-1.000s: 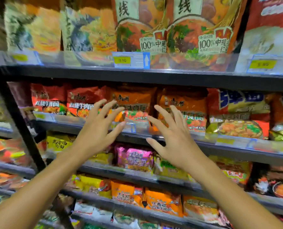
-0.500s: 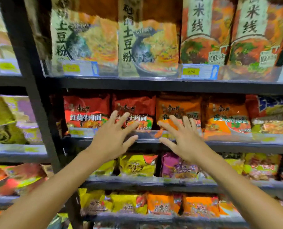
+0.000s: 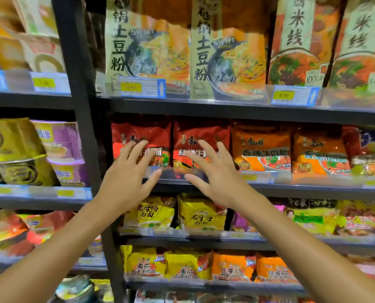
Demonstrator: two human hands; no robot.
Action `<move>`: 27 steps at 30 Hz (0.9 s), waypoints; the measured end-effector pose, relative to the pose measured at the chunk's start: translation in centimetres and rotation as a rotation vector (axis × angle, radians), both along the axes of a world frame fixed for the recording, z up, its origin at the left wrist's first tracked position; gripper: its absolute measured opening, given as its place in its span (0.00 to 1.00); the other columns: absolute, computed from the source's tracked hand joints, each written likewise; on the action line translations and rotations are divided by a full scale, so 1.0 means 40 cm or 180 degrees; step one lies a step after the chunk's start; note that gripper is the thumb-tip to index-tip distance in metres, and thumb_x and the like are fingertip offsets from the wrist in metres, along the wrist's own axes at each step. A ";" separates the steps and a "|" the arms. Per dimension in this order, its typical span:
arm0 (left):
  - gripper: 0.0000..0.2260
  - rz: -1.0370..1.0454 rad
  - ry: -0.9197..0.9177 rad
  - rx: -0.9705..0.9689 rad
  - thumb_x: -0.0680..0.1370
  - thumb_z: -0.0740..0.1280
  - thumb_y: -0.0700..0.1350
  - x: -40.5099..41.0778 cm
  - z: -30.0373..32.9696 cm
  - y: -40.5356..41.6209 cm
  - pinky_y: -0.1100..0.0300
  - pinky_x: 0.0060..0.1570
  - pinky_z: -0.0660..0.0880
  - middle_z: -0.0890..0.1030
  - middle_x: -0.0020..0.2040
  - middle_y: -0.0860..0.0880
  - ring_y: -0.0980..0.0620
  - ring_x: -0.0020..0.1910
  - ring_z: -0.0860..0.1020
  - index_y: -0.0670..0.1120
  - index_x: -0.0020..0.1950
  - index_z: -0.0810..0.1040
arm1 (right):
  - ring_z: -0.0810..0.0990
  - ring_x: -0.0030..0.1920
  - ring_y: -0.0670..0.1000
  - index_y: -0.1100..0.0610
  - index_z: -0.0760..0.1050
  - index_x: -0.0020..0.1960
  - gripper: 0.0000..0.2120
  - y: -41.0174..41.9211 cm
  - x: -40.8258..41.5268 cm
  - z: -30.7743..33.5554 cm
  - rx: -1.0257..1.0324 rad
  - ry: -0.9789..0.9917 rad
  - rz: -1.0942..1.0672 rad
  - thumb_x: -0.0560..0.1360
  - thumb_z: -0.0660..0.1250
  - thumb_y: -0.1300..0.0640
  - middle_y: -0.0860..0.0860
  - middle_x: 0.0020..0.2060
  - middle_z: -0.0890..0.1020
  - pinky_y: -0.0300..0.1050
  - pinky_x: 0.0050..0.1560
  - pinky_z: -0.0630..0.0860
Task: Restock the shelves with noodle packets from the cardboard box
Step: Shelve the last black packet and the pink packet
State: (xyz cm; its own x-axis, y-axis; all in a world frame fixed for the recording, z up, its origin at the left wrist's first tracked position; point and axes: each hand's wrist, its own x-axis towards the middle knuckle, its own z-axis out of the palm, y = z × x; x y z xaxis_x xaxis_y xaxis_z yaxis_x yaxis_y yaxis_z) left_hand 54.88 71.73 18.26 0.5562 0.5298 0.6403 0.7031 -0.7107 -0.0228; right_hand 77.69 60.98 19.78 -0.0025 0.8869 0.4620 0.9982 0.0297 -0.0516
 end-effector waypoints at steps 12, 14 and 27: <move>0.25 0.0408 0.0380 0.0174 0.81 0.53 0.62 0.045 -0.021 0.028 0.47 0.57 0.77 0.70 0.73 0.45 0.39 0.74 0.64 0.56 0.76 0.68 | 0.55 0.72 0.64 0.38 0.51 0.79 0.28 0.034 0.024 -0.020 -0.0126 -0.0363 -0.0293 0.81 0.49 0.34 0.52 0.78 0.55 0.61 0.73 0.55; 0.26 0.0333 0.0362 0.0118 0.81 0.51 0.63 0.038 -0.029 0.032 0.46 0.61 0.74 0.67 0.75 0.45 0.39 0.76 0.61 0.57 0.78 0.63 | 0.56 0.71 0.63 0.38 0.52 0.79 0.28 0.035 0.026 -0.023 -0.0115 -0.0334 -0.0261 0.81 0.50 0.34 0.52 0.78 0.56 0.60 0.73 0.56; 0.19 -0.0094 -0.0612 -0.0116 0.81 0.63 0.49 -0.161 -0.069 -0.185 0.56 0.68 0.68 0.71 0.72 0.49 0.49 0.71 0.69 0.47 0.72 0.73 | 0.65 0.75 0.52 0.54 0.74 0.70 0.20 -0.071 -0.059 -0.056 0.1187 0.0433 0.1632 0.80 0.66 0.52 0.50 0.72 0.72 0.54 0.75 0.63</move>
